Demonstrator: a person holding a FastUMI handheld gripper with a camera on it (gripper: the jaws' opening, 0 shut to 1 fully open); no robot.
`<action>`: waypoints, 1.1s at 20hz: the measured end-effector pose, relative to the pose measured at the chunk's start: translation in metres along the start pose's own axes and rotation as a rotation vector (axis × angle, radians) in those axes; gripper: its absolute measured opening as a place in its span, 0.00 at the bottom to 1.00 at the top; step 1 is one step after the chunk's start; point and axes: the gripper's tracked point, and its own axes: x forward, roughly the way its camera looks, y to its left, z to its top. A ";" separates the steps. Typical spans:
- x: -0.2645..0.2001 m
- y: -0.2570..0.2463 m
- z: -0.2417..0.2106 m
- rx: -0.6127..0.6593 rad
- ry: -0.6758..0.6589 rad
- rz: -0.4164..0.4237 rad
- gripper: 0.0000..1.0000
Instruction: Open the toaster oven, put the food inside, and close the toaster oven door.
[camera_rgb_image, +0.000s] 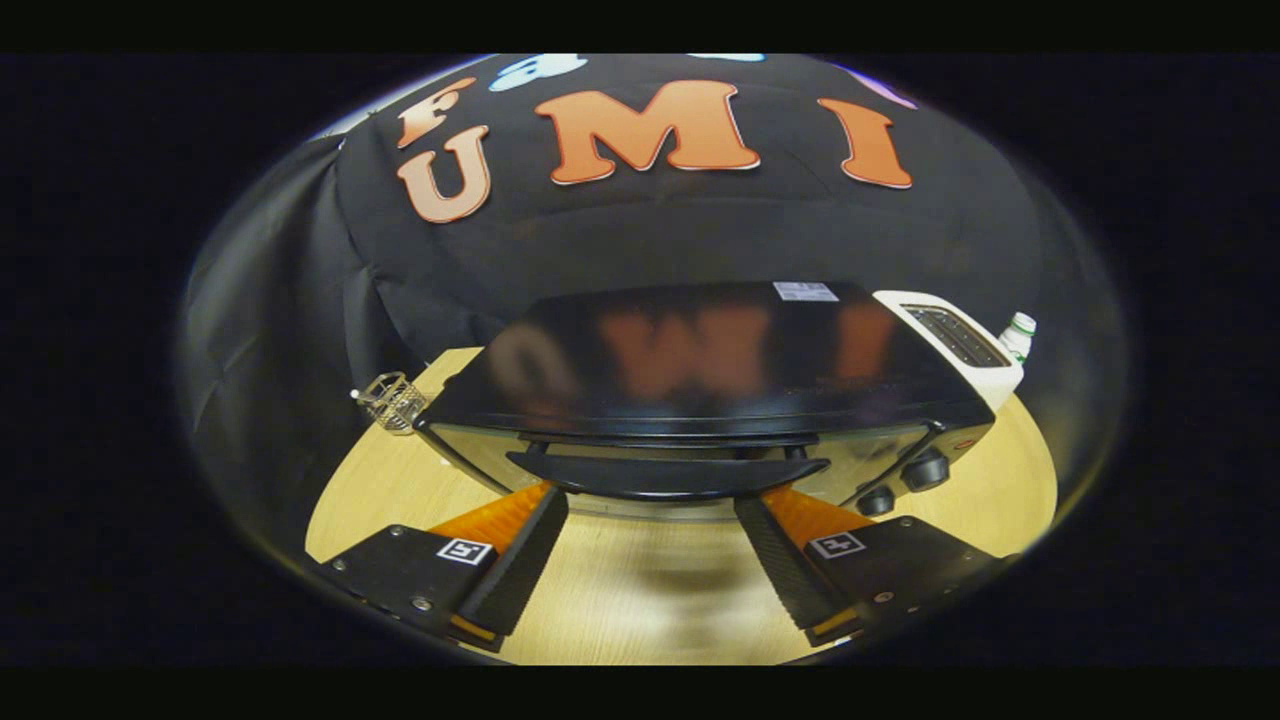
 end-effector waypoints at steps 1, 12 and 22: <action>-0.008 -0.001 -0.001 -0.004 0.000 0.003 0.99; -0.154 -0.021 0.144 -0.040 -0.450 0.026 0.99; -0.260 -0.041 0.235 -0.040 -0.717 -0.003 0.99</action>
